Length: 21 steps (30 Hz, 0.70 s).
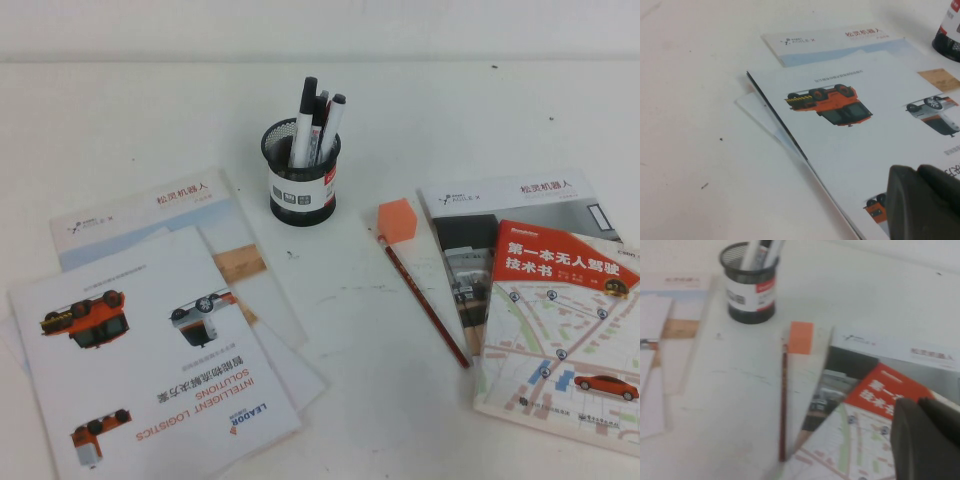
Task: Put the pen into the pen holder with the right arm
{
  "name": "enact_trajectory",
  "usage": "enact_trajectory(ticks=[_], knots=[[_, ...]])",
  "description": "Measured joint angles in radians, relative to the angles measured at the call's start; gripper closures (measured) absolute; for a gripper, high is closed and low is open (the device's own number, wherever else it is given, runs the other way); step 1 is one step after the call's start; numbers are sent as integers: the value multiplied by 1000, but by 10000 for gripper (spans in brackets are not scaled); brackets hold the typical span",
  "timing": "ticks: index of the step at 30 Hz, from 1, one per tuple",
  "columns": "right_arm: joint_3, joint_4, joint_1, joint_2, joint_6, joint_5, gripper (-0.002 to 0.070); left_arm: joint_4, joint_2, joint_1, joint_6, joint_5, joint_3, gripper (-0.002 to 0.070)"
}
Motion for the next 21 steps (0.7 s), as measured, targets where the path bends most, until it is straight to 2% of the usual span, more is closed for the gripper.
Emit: enact_trajectory(ticks=[5, 15, 21], knots=[[112, 1, -107, -123, 0, -41, 695, 0, 0, 0, 0, 0, 0, 677], [453, 53, -409, -463, 1, -242, 695, 0, 0, 0, 0, 0, 0, 677], [536, 60, -477, -528, 2, -281, 695, 0, 0, 0, 0, 0, 0, 678]])
